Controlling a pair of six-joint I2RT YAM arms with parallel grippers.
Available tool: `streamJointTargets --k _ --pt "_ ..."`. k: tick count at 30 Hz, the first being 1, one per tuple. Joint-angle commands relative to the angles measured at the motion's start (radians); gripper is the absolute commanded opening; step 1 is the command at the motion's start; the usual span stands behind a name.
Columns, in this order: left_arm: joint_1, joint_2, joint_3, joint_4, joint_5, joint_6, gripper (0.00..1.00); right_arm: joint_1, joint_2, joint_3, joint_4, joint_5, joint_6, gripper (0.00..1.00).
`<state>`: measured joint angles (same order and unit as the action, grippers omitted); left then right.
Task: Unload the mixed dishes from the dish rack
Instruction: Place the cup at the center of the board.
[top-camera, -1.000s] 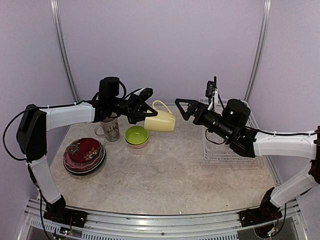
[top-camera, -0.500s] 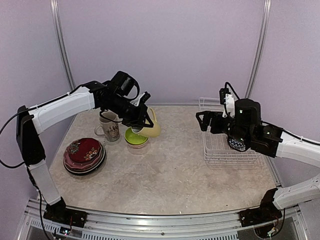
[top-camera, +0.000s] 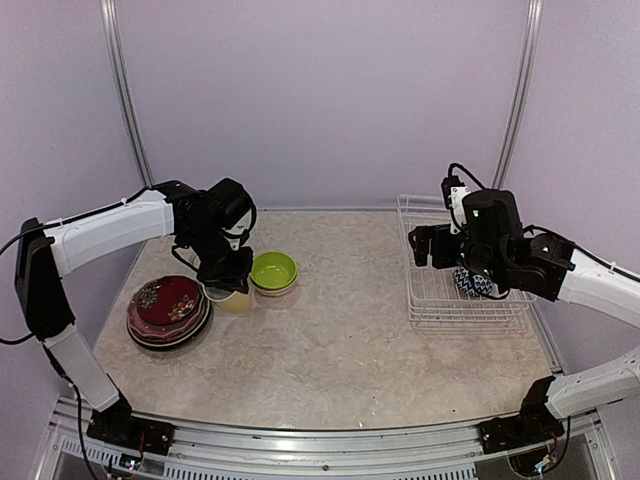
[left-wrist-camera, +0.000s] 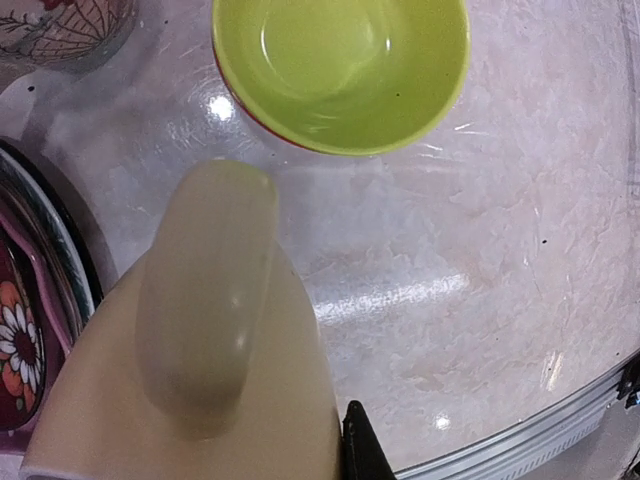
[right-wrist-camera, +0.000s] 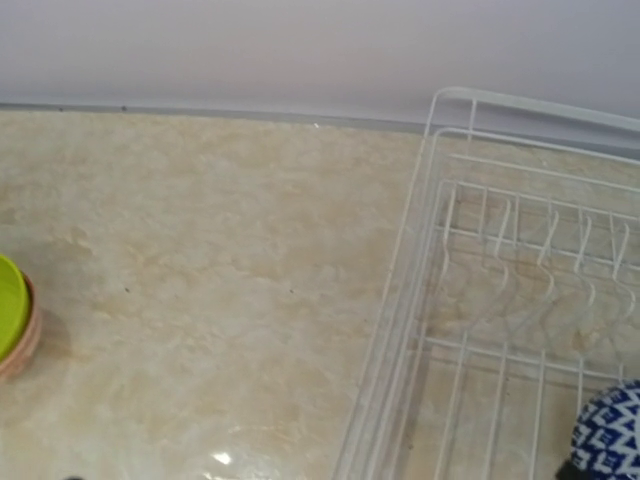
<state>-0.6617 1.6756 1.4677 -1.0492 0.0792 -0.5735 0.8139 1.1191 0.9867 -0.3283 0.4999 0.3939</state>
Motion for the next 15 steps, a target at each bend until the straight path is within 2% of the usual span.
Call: streamJointTargets --k 1,11,15 --pt "0.030 -0.011 -0.013 0.006 -0.061 -0.032 0.00 -0.003 -0.031 -0.024 -0.025 0.031 -0.006 1.00" --pt "0.046 0.137 0.003 0.032 -0.076 -0.029 0.04 -0.002 -0.051 -0.019 -0.089 0.076 -0.002 1.00" --pt "0.048 0.156 -0.006 0.039 -0.076 -0.032 0.12 -0.002 -0.064 -0.027 -0.089 0.082 -0.001 1.00"
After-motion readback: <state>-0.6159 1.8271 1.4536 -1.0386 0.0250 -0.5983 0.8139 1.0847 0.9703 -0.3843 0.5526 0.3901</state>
